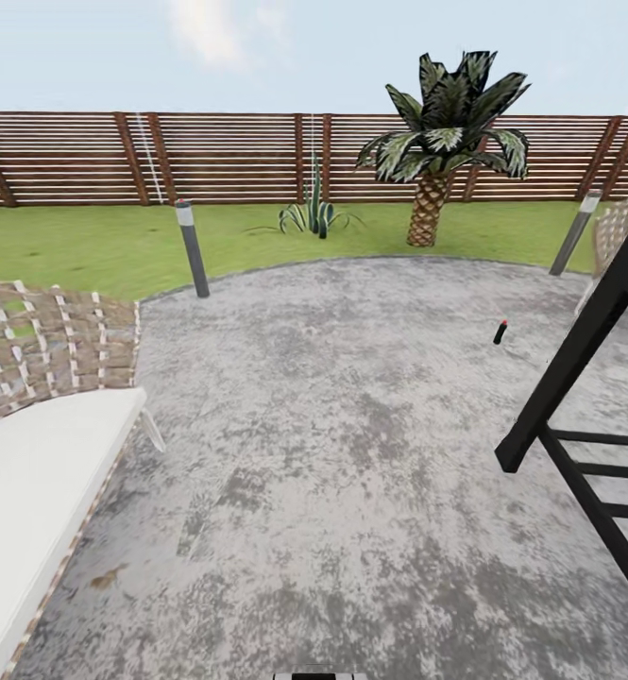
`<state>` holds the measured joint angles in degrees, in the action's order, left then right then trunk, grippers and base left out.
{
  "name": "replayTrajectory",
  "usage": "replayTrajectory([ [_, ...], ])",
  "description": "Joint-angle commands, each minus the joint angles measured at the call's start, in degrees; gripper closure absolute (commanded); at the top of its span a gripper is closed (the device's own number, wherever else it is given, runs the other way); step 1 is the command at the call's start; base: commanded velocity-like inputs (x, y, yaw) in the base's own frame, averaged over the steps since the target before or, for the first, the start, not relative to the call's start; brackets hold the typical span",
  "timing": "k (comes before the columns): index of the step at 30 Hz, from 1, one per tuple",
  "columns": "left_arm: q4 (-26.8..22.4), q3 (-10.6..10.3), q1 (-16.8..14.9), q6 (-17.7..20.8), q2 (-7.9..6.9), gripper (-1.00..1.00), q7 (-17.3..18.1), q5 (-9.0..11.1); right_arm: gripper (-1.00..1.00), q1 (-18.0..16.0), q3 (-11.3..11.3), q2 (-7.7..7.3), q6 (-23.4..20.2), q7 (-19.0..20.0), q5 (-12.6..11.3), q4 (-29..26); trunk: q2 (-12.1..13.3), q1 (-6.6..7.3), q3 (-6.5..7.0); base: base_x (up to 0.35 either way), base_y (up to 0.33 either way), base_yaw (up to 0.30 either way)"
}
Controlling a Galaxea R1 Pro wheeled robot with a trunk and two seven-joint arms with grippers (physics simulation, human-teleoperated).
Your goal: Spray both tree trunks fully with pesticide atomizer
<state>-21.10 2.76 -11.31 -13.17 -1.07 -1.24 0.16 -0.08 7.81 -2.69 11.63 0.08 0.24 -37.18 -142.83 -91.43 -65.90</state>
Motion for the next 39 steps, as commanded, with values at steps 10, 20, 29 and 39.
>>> replayTrajectory([
  [10, 0.1, 0.0, 0.0, -0.2, 0.01, -1.0, -0.1, 0.0, -1.0, 0.0, 0.1, 0.02, 0.2, 0.0, 0.0, 0.0, 0.0, -0.03, -0.04, 0.34, 0.093, 0.0],
  [20, 0.1, 0.0, 0.0, -0.2, 0.01, -1.0, -0.1, 0.0, -1.0, 0.0, 0.1, 0.03, 0.2, 0.0, 0.0, 0.0, 0.0, -0.03, -0.04, 0.34, 0.015, 0.0],
  [29, 0.0, 0.0, 0.0, -0.2, -0.03, -1.0, -0.1, 0.0, -1.0, 0.0, 0.1, 0.01, 0.2, 0.0, 0.0, -0.1, 0.0, -0.03, -0.04, 0.34, 0.0, 0.0],
  [39, 0.0, 0.0, 0.0, -0.2, -0.03, -1.0, -0.1, 0.0, -1.0, 0.0, 0.1, 0.01, 0.2, 0.0, 0.0, -0.1, 0.0, -0.03, -0.04, 0.339, 0.0, 0.0],
])
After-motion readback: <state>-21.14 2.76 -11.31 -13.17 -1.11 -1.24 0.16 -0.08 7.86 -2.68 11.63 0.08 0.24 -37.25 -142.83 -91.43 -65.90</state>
